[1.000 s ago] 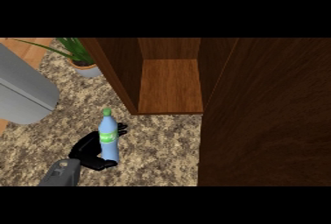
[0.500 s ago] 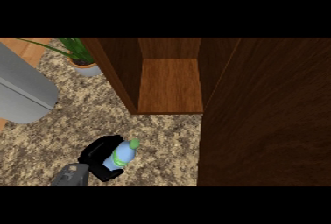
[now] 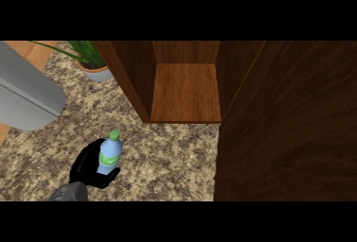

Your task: Pick up the bottled water, place it into the cabinet and close the cabinet

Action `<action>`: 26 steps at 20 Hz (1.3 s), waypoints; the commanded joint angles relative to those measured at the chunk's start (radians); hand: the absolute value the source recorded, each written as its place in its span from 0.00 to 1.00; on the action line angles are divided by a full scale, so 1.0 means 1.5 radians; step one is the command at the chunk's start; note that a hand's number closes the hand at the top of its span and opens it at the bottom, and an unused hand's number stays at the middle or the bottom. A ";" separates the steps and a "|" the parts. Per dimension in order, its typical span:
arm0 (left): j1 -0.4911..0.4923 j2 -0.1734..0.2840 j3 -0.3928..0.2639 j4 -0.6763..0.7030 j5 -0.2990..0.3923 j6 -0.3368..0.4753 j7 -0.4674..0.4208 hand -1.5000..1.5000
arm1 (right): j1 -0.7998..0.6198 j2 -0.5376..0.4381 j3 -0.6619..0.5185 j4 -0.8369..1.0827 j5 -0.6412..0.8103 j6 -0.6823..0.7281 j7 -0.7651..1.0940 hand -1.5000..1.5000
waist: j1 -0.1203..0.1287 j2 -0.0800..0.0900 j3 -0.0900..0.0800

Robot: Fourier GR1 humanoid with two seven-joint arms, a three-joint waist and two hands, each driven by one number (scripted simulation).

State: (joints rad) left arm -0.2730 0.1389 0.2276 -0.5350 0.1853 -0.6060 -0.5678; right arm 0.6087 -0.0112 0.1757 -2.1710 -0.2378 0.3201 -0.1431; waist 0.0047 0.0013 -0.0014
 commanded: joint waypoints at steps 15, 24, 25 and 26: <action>0.042 -0.052 0.038 -0.179 0.158 0.053 0.094 1.00 | -0.018 -0.035 -0.023 0.013 -0.030 0.016 0.004 0.00 | -0.003 -0.002 0.001; 0.108 -0.092 -0.081 -0.448 0.203 0.183 0.239 1.00 | 0.017 -0.023 0.007 0.010 -0.022 0.013 -0.013 0.00 | -0.005 -0.003 0.001; 0.137 -0.092 -0.104 -0.463 0.183 0.192 0.212 1.00 | 0.007 0.001 0.042 -0.005 0.011 -0.014 -0.007 0.00 | -0.005 -0.003 0.001; 0.109 -0.092 -0.124 -0.448 0.176 0.218 0.192 1.00 | 0.001 -0.010 0.037 0.033 0.015 0.006 -0.024 0.00 | -0.006 -0.002 0.001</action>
State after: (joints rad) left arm -0.1085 0.0138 0.1311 -1.1356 0.4546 -0.3695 -0.2696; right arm 0.6076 -0.0319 0.2057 -2.1441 -0.2396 0.3270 -0.1622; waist -0.0013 -0.0031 0.0005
